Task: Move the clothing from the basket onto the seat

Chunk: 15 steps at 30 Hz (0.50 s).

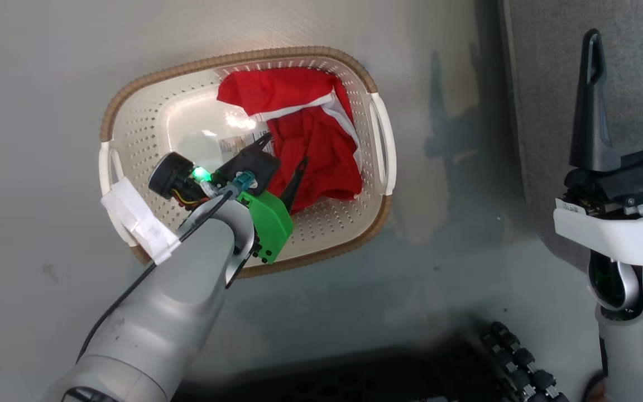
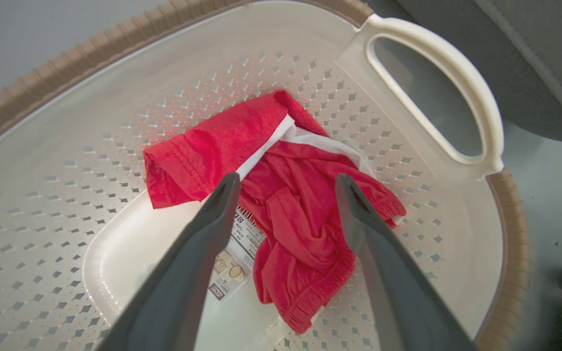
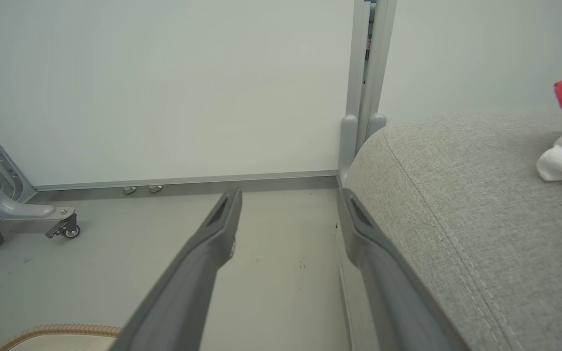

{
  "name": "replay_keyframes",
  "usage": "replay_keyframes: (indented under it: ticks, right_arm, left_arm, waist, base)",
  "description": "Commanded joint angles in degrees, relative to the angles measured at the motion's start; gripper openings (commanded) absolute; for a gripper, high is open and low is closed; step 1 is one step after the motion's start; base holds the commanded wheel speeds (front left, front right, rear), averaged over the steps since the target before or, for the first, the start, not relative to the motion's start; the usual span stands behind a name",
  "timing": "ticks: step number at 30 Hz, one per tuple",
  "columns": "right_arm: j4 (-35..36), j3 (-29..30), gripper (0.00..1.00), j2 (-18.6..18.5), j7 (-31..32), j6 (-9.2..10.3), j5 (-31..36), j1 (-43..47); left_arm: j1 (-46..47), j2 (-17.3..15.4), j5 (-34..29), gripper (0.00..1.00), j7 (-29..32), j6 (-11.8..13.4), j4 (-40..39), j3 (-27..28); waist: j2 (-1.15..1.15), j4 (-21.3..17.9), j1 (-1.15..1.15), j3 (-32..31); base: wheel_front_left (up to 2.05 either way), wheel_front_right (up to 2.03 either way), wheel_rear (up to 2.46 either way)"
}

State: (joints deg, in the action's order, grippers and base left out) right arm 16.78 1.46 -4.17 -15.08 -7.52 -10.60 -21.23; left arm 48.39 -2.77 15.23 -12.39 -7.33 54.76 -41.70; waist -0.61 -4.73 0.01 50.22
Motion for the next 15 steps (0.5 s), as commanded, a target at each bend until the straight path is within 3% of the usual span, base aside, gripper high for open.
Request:
replay_keyframes:
  ticks: [1, 12, 15]
  right_arm:
    - [0.87, -0.19, 1.0, 0.21, -0.14, 0.06, 0.13, -0.99]
    - [5.07, -1.79, 1.0, -0.9, -0.14, 0.07, 1.27, -1.75]
    - [5.82, -1.83, 1.0, -1.4, -0.14, 0.07, 1.35, -1.65]
  left_arm:
    - [2.25, -0.25, 1.75, 1.0, 0.2, -0.19, 0.73, -0.78]
    - [9.02, -0.26, 10.93, 1.0, 5.13, -0.16, 6.89, -8.66]
    - [9.91, -0.25, 12.56, 1.0, 5.29, 0.83, 7.78, -9.66]
  waist:
    - [0.61, -1.85, -0.01, 5.36]
    - [0.61, -1.82, -0.01, 10.75]
    - [0.61, -1.66, -0.01, 11.62]
  base:
    - [0.0, 0.0, 0.0]
    - [0.0, 0.0, 0.0]
    - [0.0, 0.0, 0.0]
